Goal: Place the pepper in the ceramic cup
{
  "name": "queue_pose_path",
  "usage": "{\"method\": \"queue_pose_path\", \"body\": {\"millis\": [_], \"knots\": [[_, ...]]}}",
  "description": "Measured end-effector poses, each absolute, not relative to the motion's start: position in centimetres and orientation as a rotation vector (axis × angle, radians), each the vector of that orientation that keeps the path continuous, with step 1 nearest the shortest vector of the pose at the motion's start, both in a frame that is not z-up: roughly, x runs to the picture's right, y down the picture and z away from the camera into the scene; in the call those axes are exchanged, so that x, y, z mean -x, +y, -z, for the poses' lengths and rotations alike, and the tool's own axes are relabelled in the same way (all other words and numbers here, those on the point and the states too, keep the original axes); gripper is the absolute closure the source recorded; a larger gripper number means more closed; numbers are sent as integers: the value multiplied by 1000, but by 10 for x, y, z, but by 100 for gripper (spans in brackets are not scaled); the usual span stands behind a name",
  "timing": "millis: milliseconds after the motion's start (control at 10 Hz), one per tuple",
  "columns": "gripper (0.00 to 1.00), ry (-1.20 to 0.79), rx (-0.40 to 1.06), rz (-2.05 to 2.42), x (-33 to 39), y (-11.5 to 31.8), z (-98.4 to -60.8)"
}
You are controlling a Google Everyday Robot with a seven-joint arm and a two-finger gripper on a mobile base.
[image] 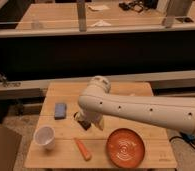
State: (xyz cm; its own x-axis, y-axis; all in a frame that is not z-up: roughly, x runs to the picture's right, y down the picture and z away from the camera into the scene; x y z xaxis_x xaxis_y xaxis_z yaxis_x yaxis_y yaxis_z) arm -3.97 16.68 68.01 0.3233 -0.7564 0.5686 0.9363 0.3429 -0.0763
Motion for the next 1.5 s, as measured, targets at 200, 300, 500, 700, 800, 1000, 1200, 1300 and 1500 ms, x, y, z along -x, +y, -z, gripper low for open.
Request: {"method": "queue_pose_path", "body": {"millis": [200,300,500,700,800,1000,1200,1300,1500], "knots": [[20,-511,430,1174,45,174,-679],[20,-517,427,1177,45,176,-681],[20,-533,426,1188,51,182,-685],[20,-553,432,1205,58,191,-690],[20,-565,434,1210,59,195,-691],[20,-580,438,1225,62,201,-694],[20,-598,444,1246,65,210,-702],[20,-608,445,1259,68,216,-706],[20,-627,448,1274,70,223,-710]]}}
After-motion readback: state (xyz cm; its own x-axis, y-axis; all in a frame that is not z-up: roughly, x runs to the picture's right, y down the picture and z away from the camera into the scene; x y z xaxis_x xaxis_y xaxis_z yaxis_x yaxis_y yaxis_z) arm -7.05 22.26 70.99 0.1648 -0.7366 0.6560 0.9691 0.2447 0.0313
